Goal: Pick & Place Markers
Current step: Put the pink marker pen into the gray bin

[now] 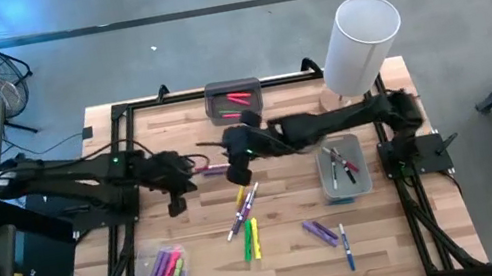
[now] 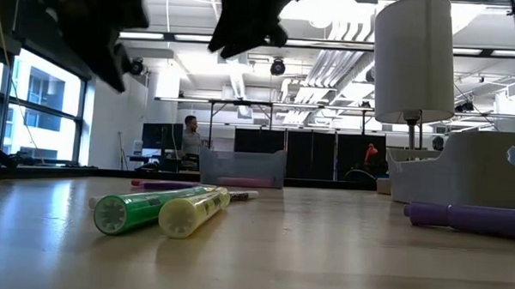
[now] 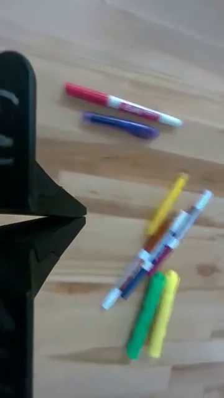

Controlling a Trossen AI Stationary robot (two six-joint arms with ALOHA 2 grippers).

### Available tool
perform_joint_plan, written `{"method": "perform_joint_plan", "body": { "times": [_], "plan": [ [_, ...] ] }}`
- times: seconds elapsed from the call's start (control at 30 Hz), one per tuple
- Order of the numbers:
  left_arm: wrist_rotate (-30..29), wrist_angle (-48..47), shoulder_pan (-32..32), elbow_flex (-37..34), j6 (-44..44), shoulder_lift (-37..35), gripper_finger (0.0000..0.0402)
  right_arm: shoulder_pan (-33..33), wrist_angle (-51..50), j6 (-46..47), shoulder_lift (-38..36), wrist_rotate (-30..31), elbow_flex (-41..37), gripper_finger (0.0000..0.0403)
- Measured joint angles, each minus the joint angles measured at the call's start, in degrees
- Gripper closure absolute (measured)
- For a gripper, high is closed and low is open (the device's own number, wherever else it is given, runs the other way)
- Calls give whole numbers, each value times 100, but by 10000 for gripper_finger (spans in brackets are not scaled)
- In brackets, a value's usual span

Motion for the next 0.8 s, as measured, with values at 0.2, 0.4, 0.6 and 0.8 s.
{"method": "perform_joint_plan", "body": {
  "times": [0.2, 0.4, 0.6, 0.8],
  "plan": [
    [124, 350, 577, -706, 130, -1306, 401, -508, -2017, -19, 1360, -568, 1872, 247],
    [85, 371, 932, -782, 368, -2029, 401, -903, -3324, -296, 2638, -1092, 3257, 247],
    [-76, -40, 1087, -789, 477, -2526, 401, -986, -3203, -954, 3116, -1250, 3403, 247],
    [-184, -4, 1073, -789, 477, -2657, 401, -986, -2503, -1400, 3117, -1681, 2779, 247]
  ]
}}
